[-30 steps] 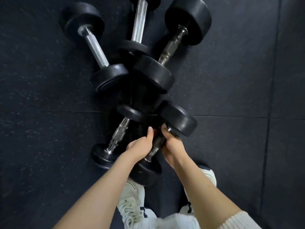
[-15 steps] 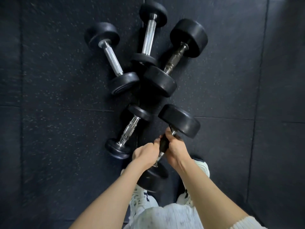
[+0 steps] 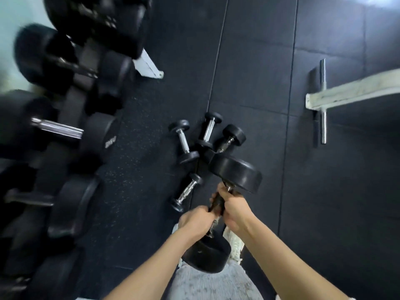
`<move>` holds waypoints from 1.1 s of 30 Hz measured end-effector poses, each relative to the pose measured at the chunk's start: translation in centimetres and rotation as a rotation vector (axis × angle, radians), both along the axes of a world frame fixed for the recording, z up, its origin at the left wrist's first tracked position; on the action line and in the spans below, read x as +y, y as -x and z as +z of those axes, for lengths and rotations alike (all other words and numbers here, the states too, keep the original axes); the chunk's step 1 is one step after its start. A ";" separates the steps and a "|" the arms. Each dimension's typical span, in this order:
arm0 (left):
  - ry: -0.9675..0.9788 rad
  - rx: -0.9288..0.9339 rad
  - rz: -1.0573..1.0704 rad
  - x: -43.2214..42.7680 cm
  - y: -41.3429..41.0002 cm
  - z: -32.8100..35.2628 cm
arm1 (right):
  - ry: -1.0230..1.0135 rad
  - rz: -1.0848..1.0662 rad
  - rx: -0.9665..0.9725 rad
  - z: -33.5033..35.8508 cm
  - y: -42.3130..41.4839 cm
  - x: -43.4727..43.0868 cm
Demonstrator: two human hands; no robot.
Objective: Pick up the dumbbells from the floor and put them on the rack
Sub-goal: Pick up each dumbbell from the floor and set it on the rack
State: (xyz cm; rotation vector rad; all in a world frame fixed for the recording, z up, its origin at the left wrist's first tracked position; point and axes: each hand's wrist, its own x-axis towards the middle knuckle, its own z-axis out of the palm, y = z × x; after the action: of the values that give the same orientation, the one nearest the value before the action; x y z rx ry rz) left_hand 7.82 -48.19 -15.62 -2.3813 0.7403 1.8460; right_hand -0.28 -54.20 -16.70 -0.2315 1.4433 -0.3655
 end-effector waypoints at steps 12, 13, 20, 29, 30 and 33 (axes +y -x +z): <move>0.197 -0.194 0.272 6.2 -4.9 23.1 | 0.101 0.335 -0.034 25.3 -7.6 3.8; 0.208 -0.221 0.301 7.1 -5.4 24.3 | 0.106 0.362 -0.043 26.5 -8.4 4.6; 0.242 -0.287 0.588 14.3 -9.2 29.7 | 0.088 0.634 -0.127 30.8 -14.8 10.6; 0.360 -0.235 0.989 26.4 -17.7 31.5 | 0.076 1.031 -0.228 34.0 -26.3 21.6; 0.373 -0.233 1.018 27.7 -19.0 31.6 | 0.073 1.062 -0.244 34.3 -27.8 22.9; 0.380 -0.275 1.068 31.6 -23.0 32.2 | 0.047 1.167 -0.271 34.9 -32.5 26.8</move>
State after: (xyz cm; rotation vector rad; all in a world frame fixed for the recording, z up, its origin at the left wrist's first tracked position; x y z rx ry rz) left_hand 30.85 -16.57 16.59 -3.6046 -0.3576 1.5594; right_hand 32.25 -27.44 18.22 -0.9556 0.8370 0.5103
